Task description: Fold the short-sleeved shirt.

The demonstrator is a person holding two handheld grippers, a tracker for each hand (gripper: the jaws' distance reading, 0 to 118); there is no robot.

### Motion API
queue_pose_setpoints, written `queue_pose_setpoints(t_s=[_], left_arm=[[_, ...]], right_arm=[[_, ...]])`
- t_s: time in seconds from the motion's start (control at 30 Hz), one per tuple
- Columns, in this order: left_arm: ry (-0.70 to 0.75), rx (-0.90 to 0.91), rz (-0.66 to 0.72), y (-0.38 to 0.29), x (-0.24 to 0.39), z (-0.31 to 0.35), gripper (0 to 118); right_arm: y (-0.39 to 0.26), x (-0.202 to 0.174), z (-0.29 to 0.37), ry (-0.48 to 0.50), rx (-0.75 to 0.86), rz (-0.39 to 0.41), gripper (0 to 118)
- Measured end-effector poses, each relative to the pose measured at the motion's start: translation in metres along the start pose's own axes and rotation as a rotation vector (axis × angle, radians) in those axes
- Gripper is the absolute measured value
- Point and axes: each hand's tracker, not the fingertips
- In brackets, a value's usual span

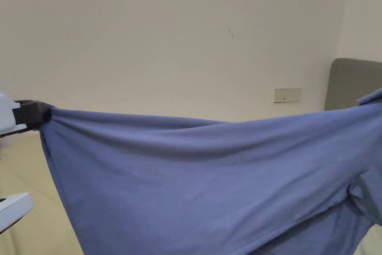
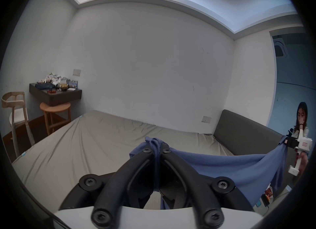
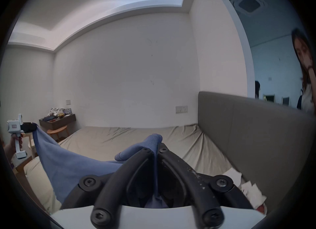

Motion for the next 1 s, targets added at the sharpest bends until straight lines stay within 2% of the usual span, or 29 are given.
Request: queue_pose_setpoints(t_s=[0.07,0.23,0.37,0.47,0.57,0.67,0.73,0.87,0.93,1.0], left_arm=[[0.013,0.014,0.000,0.016,0.004,-0.022,2],[0.041,0.066,-0.005,0.042,0.006,-0.063,2],[0.031,0.068,-0.013,0.017,0.000,-0.074,2],[0.036,-0.012,0.004,-0.031,-0.011,-0.080,2],[0.043,-0.106,0.026,-0.098,-0.026,-0.078,2],[0.065,-0.197,0.024,-0.167,-0.041,-0.067,2],[0.073,-0.259,0.046,-0.213,-0.048,-0.051,2],[0.092,-0.373,0.038,-0.287,-0.050,-0.001,2],[0.085,-0.401,0.023,-0.314,-0.046,0.034,2],[0.086,-0.427,0.038,-0.331,-0.046,0.063,2]], right_arm=[[0.016,-0.004,-0.022,-0.029,0.058,0.003,5],[0.040,0.004,-0.066,-0.024,0.147,-0.010,5],[0.015,0.013,-0.080,-0.007,0.151,-0.055,5],[-0.036,0.019,-0.077,0.005,0.116,-0.047,5],[-0.108,0.026,-0.063,0.050,0.022,-0.075,5],[-0.183,0.025,-0.039,0.061,-0.091,-0.044,5],[-0.232,0.028,-0.018,0.068,-0.166,-0.040,5],[-0.306,0.027,0.042,0.071,-0.274,-0.089,5],[-0.333,0.027,0.074,0.079,-0.308,-0.025,5],[-0.349,0.022,0.103,0.089,-0.340,0.000,5]])
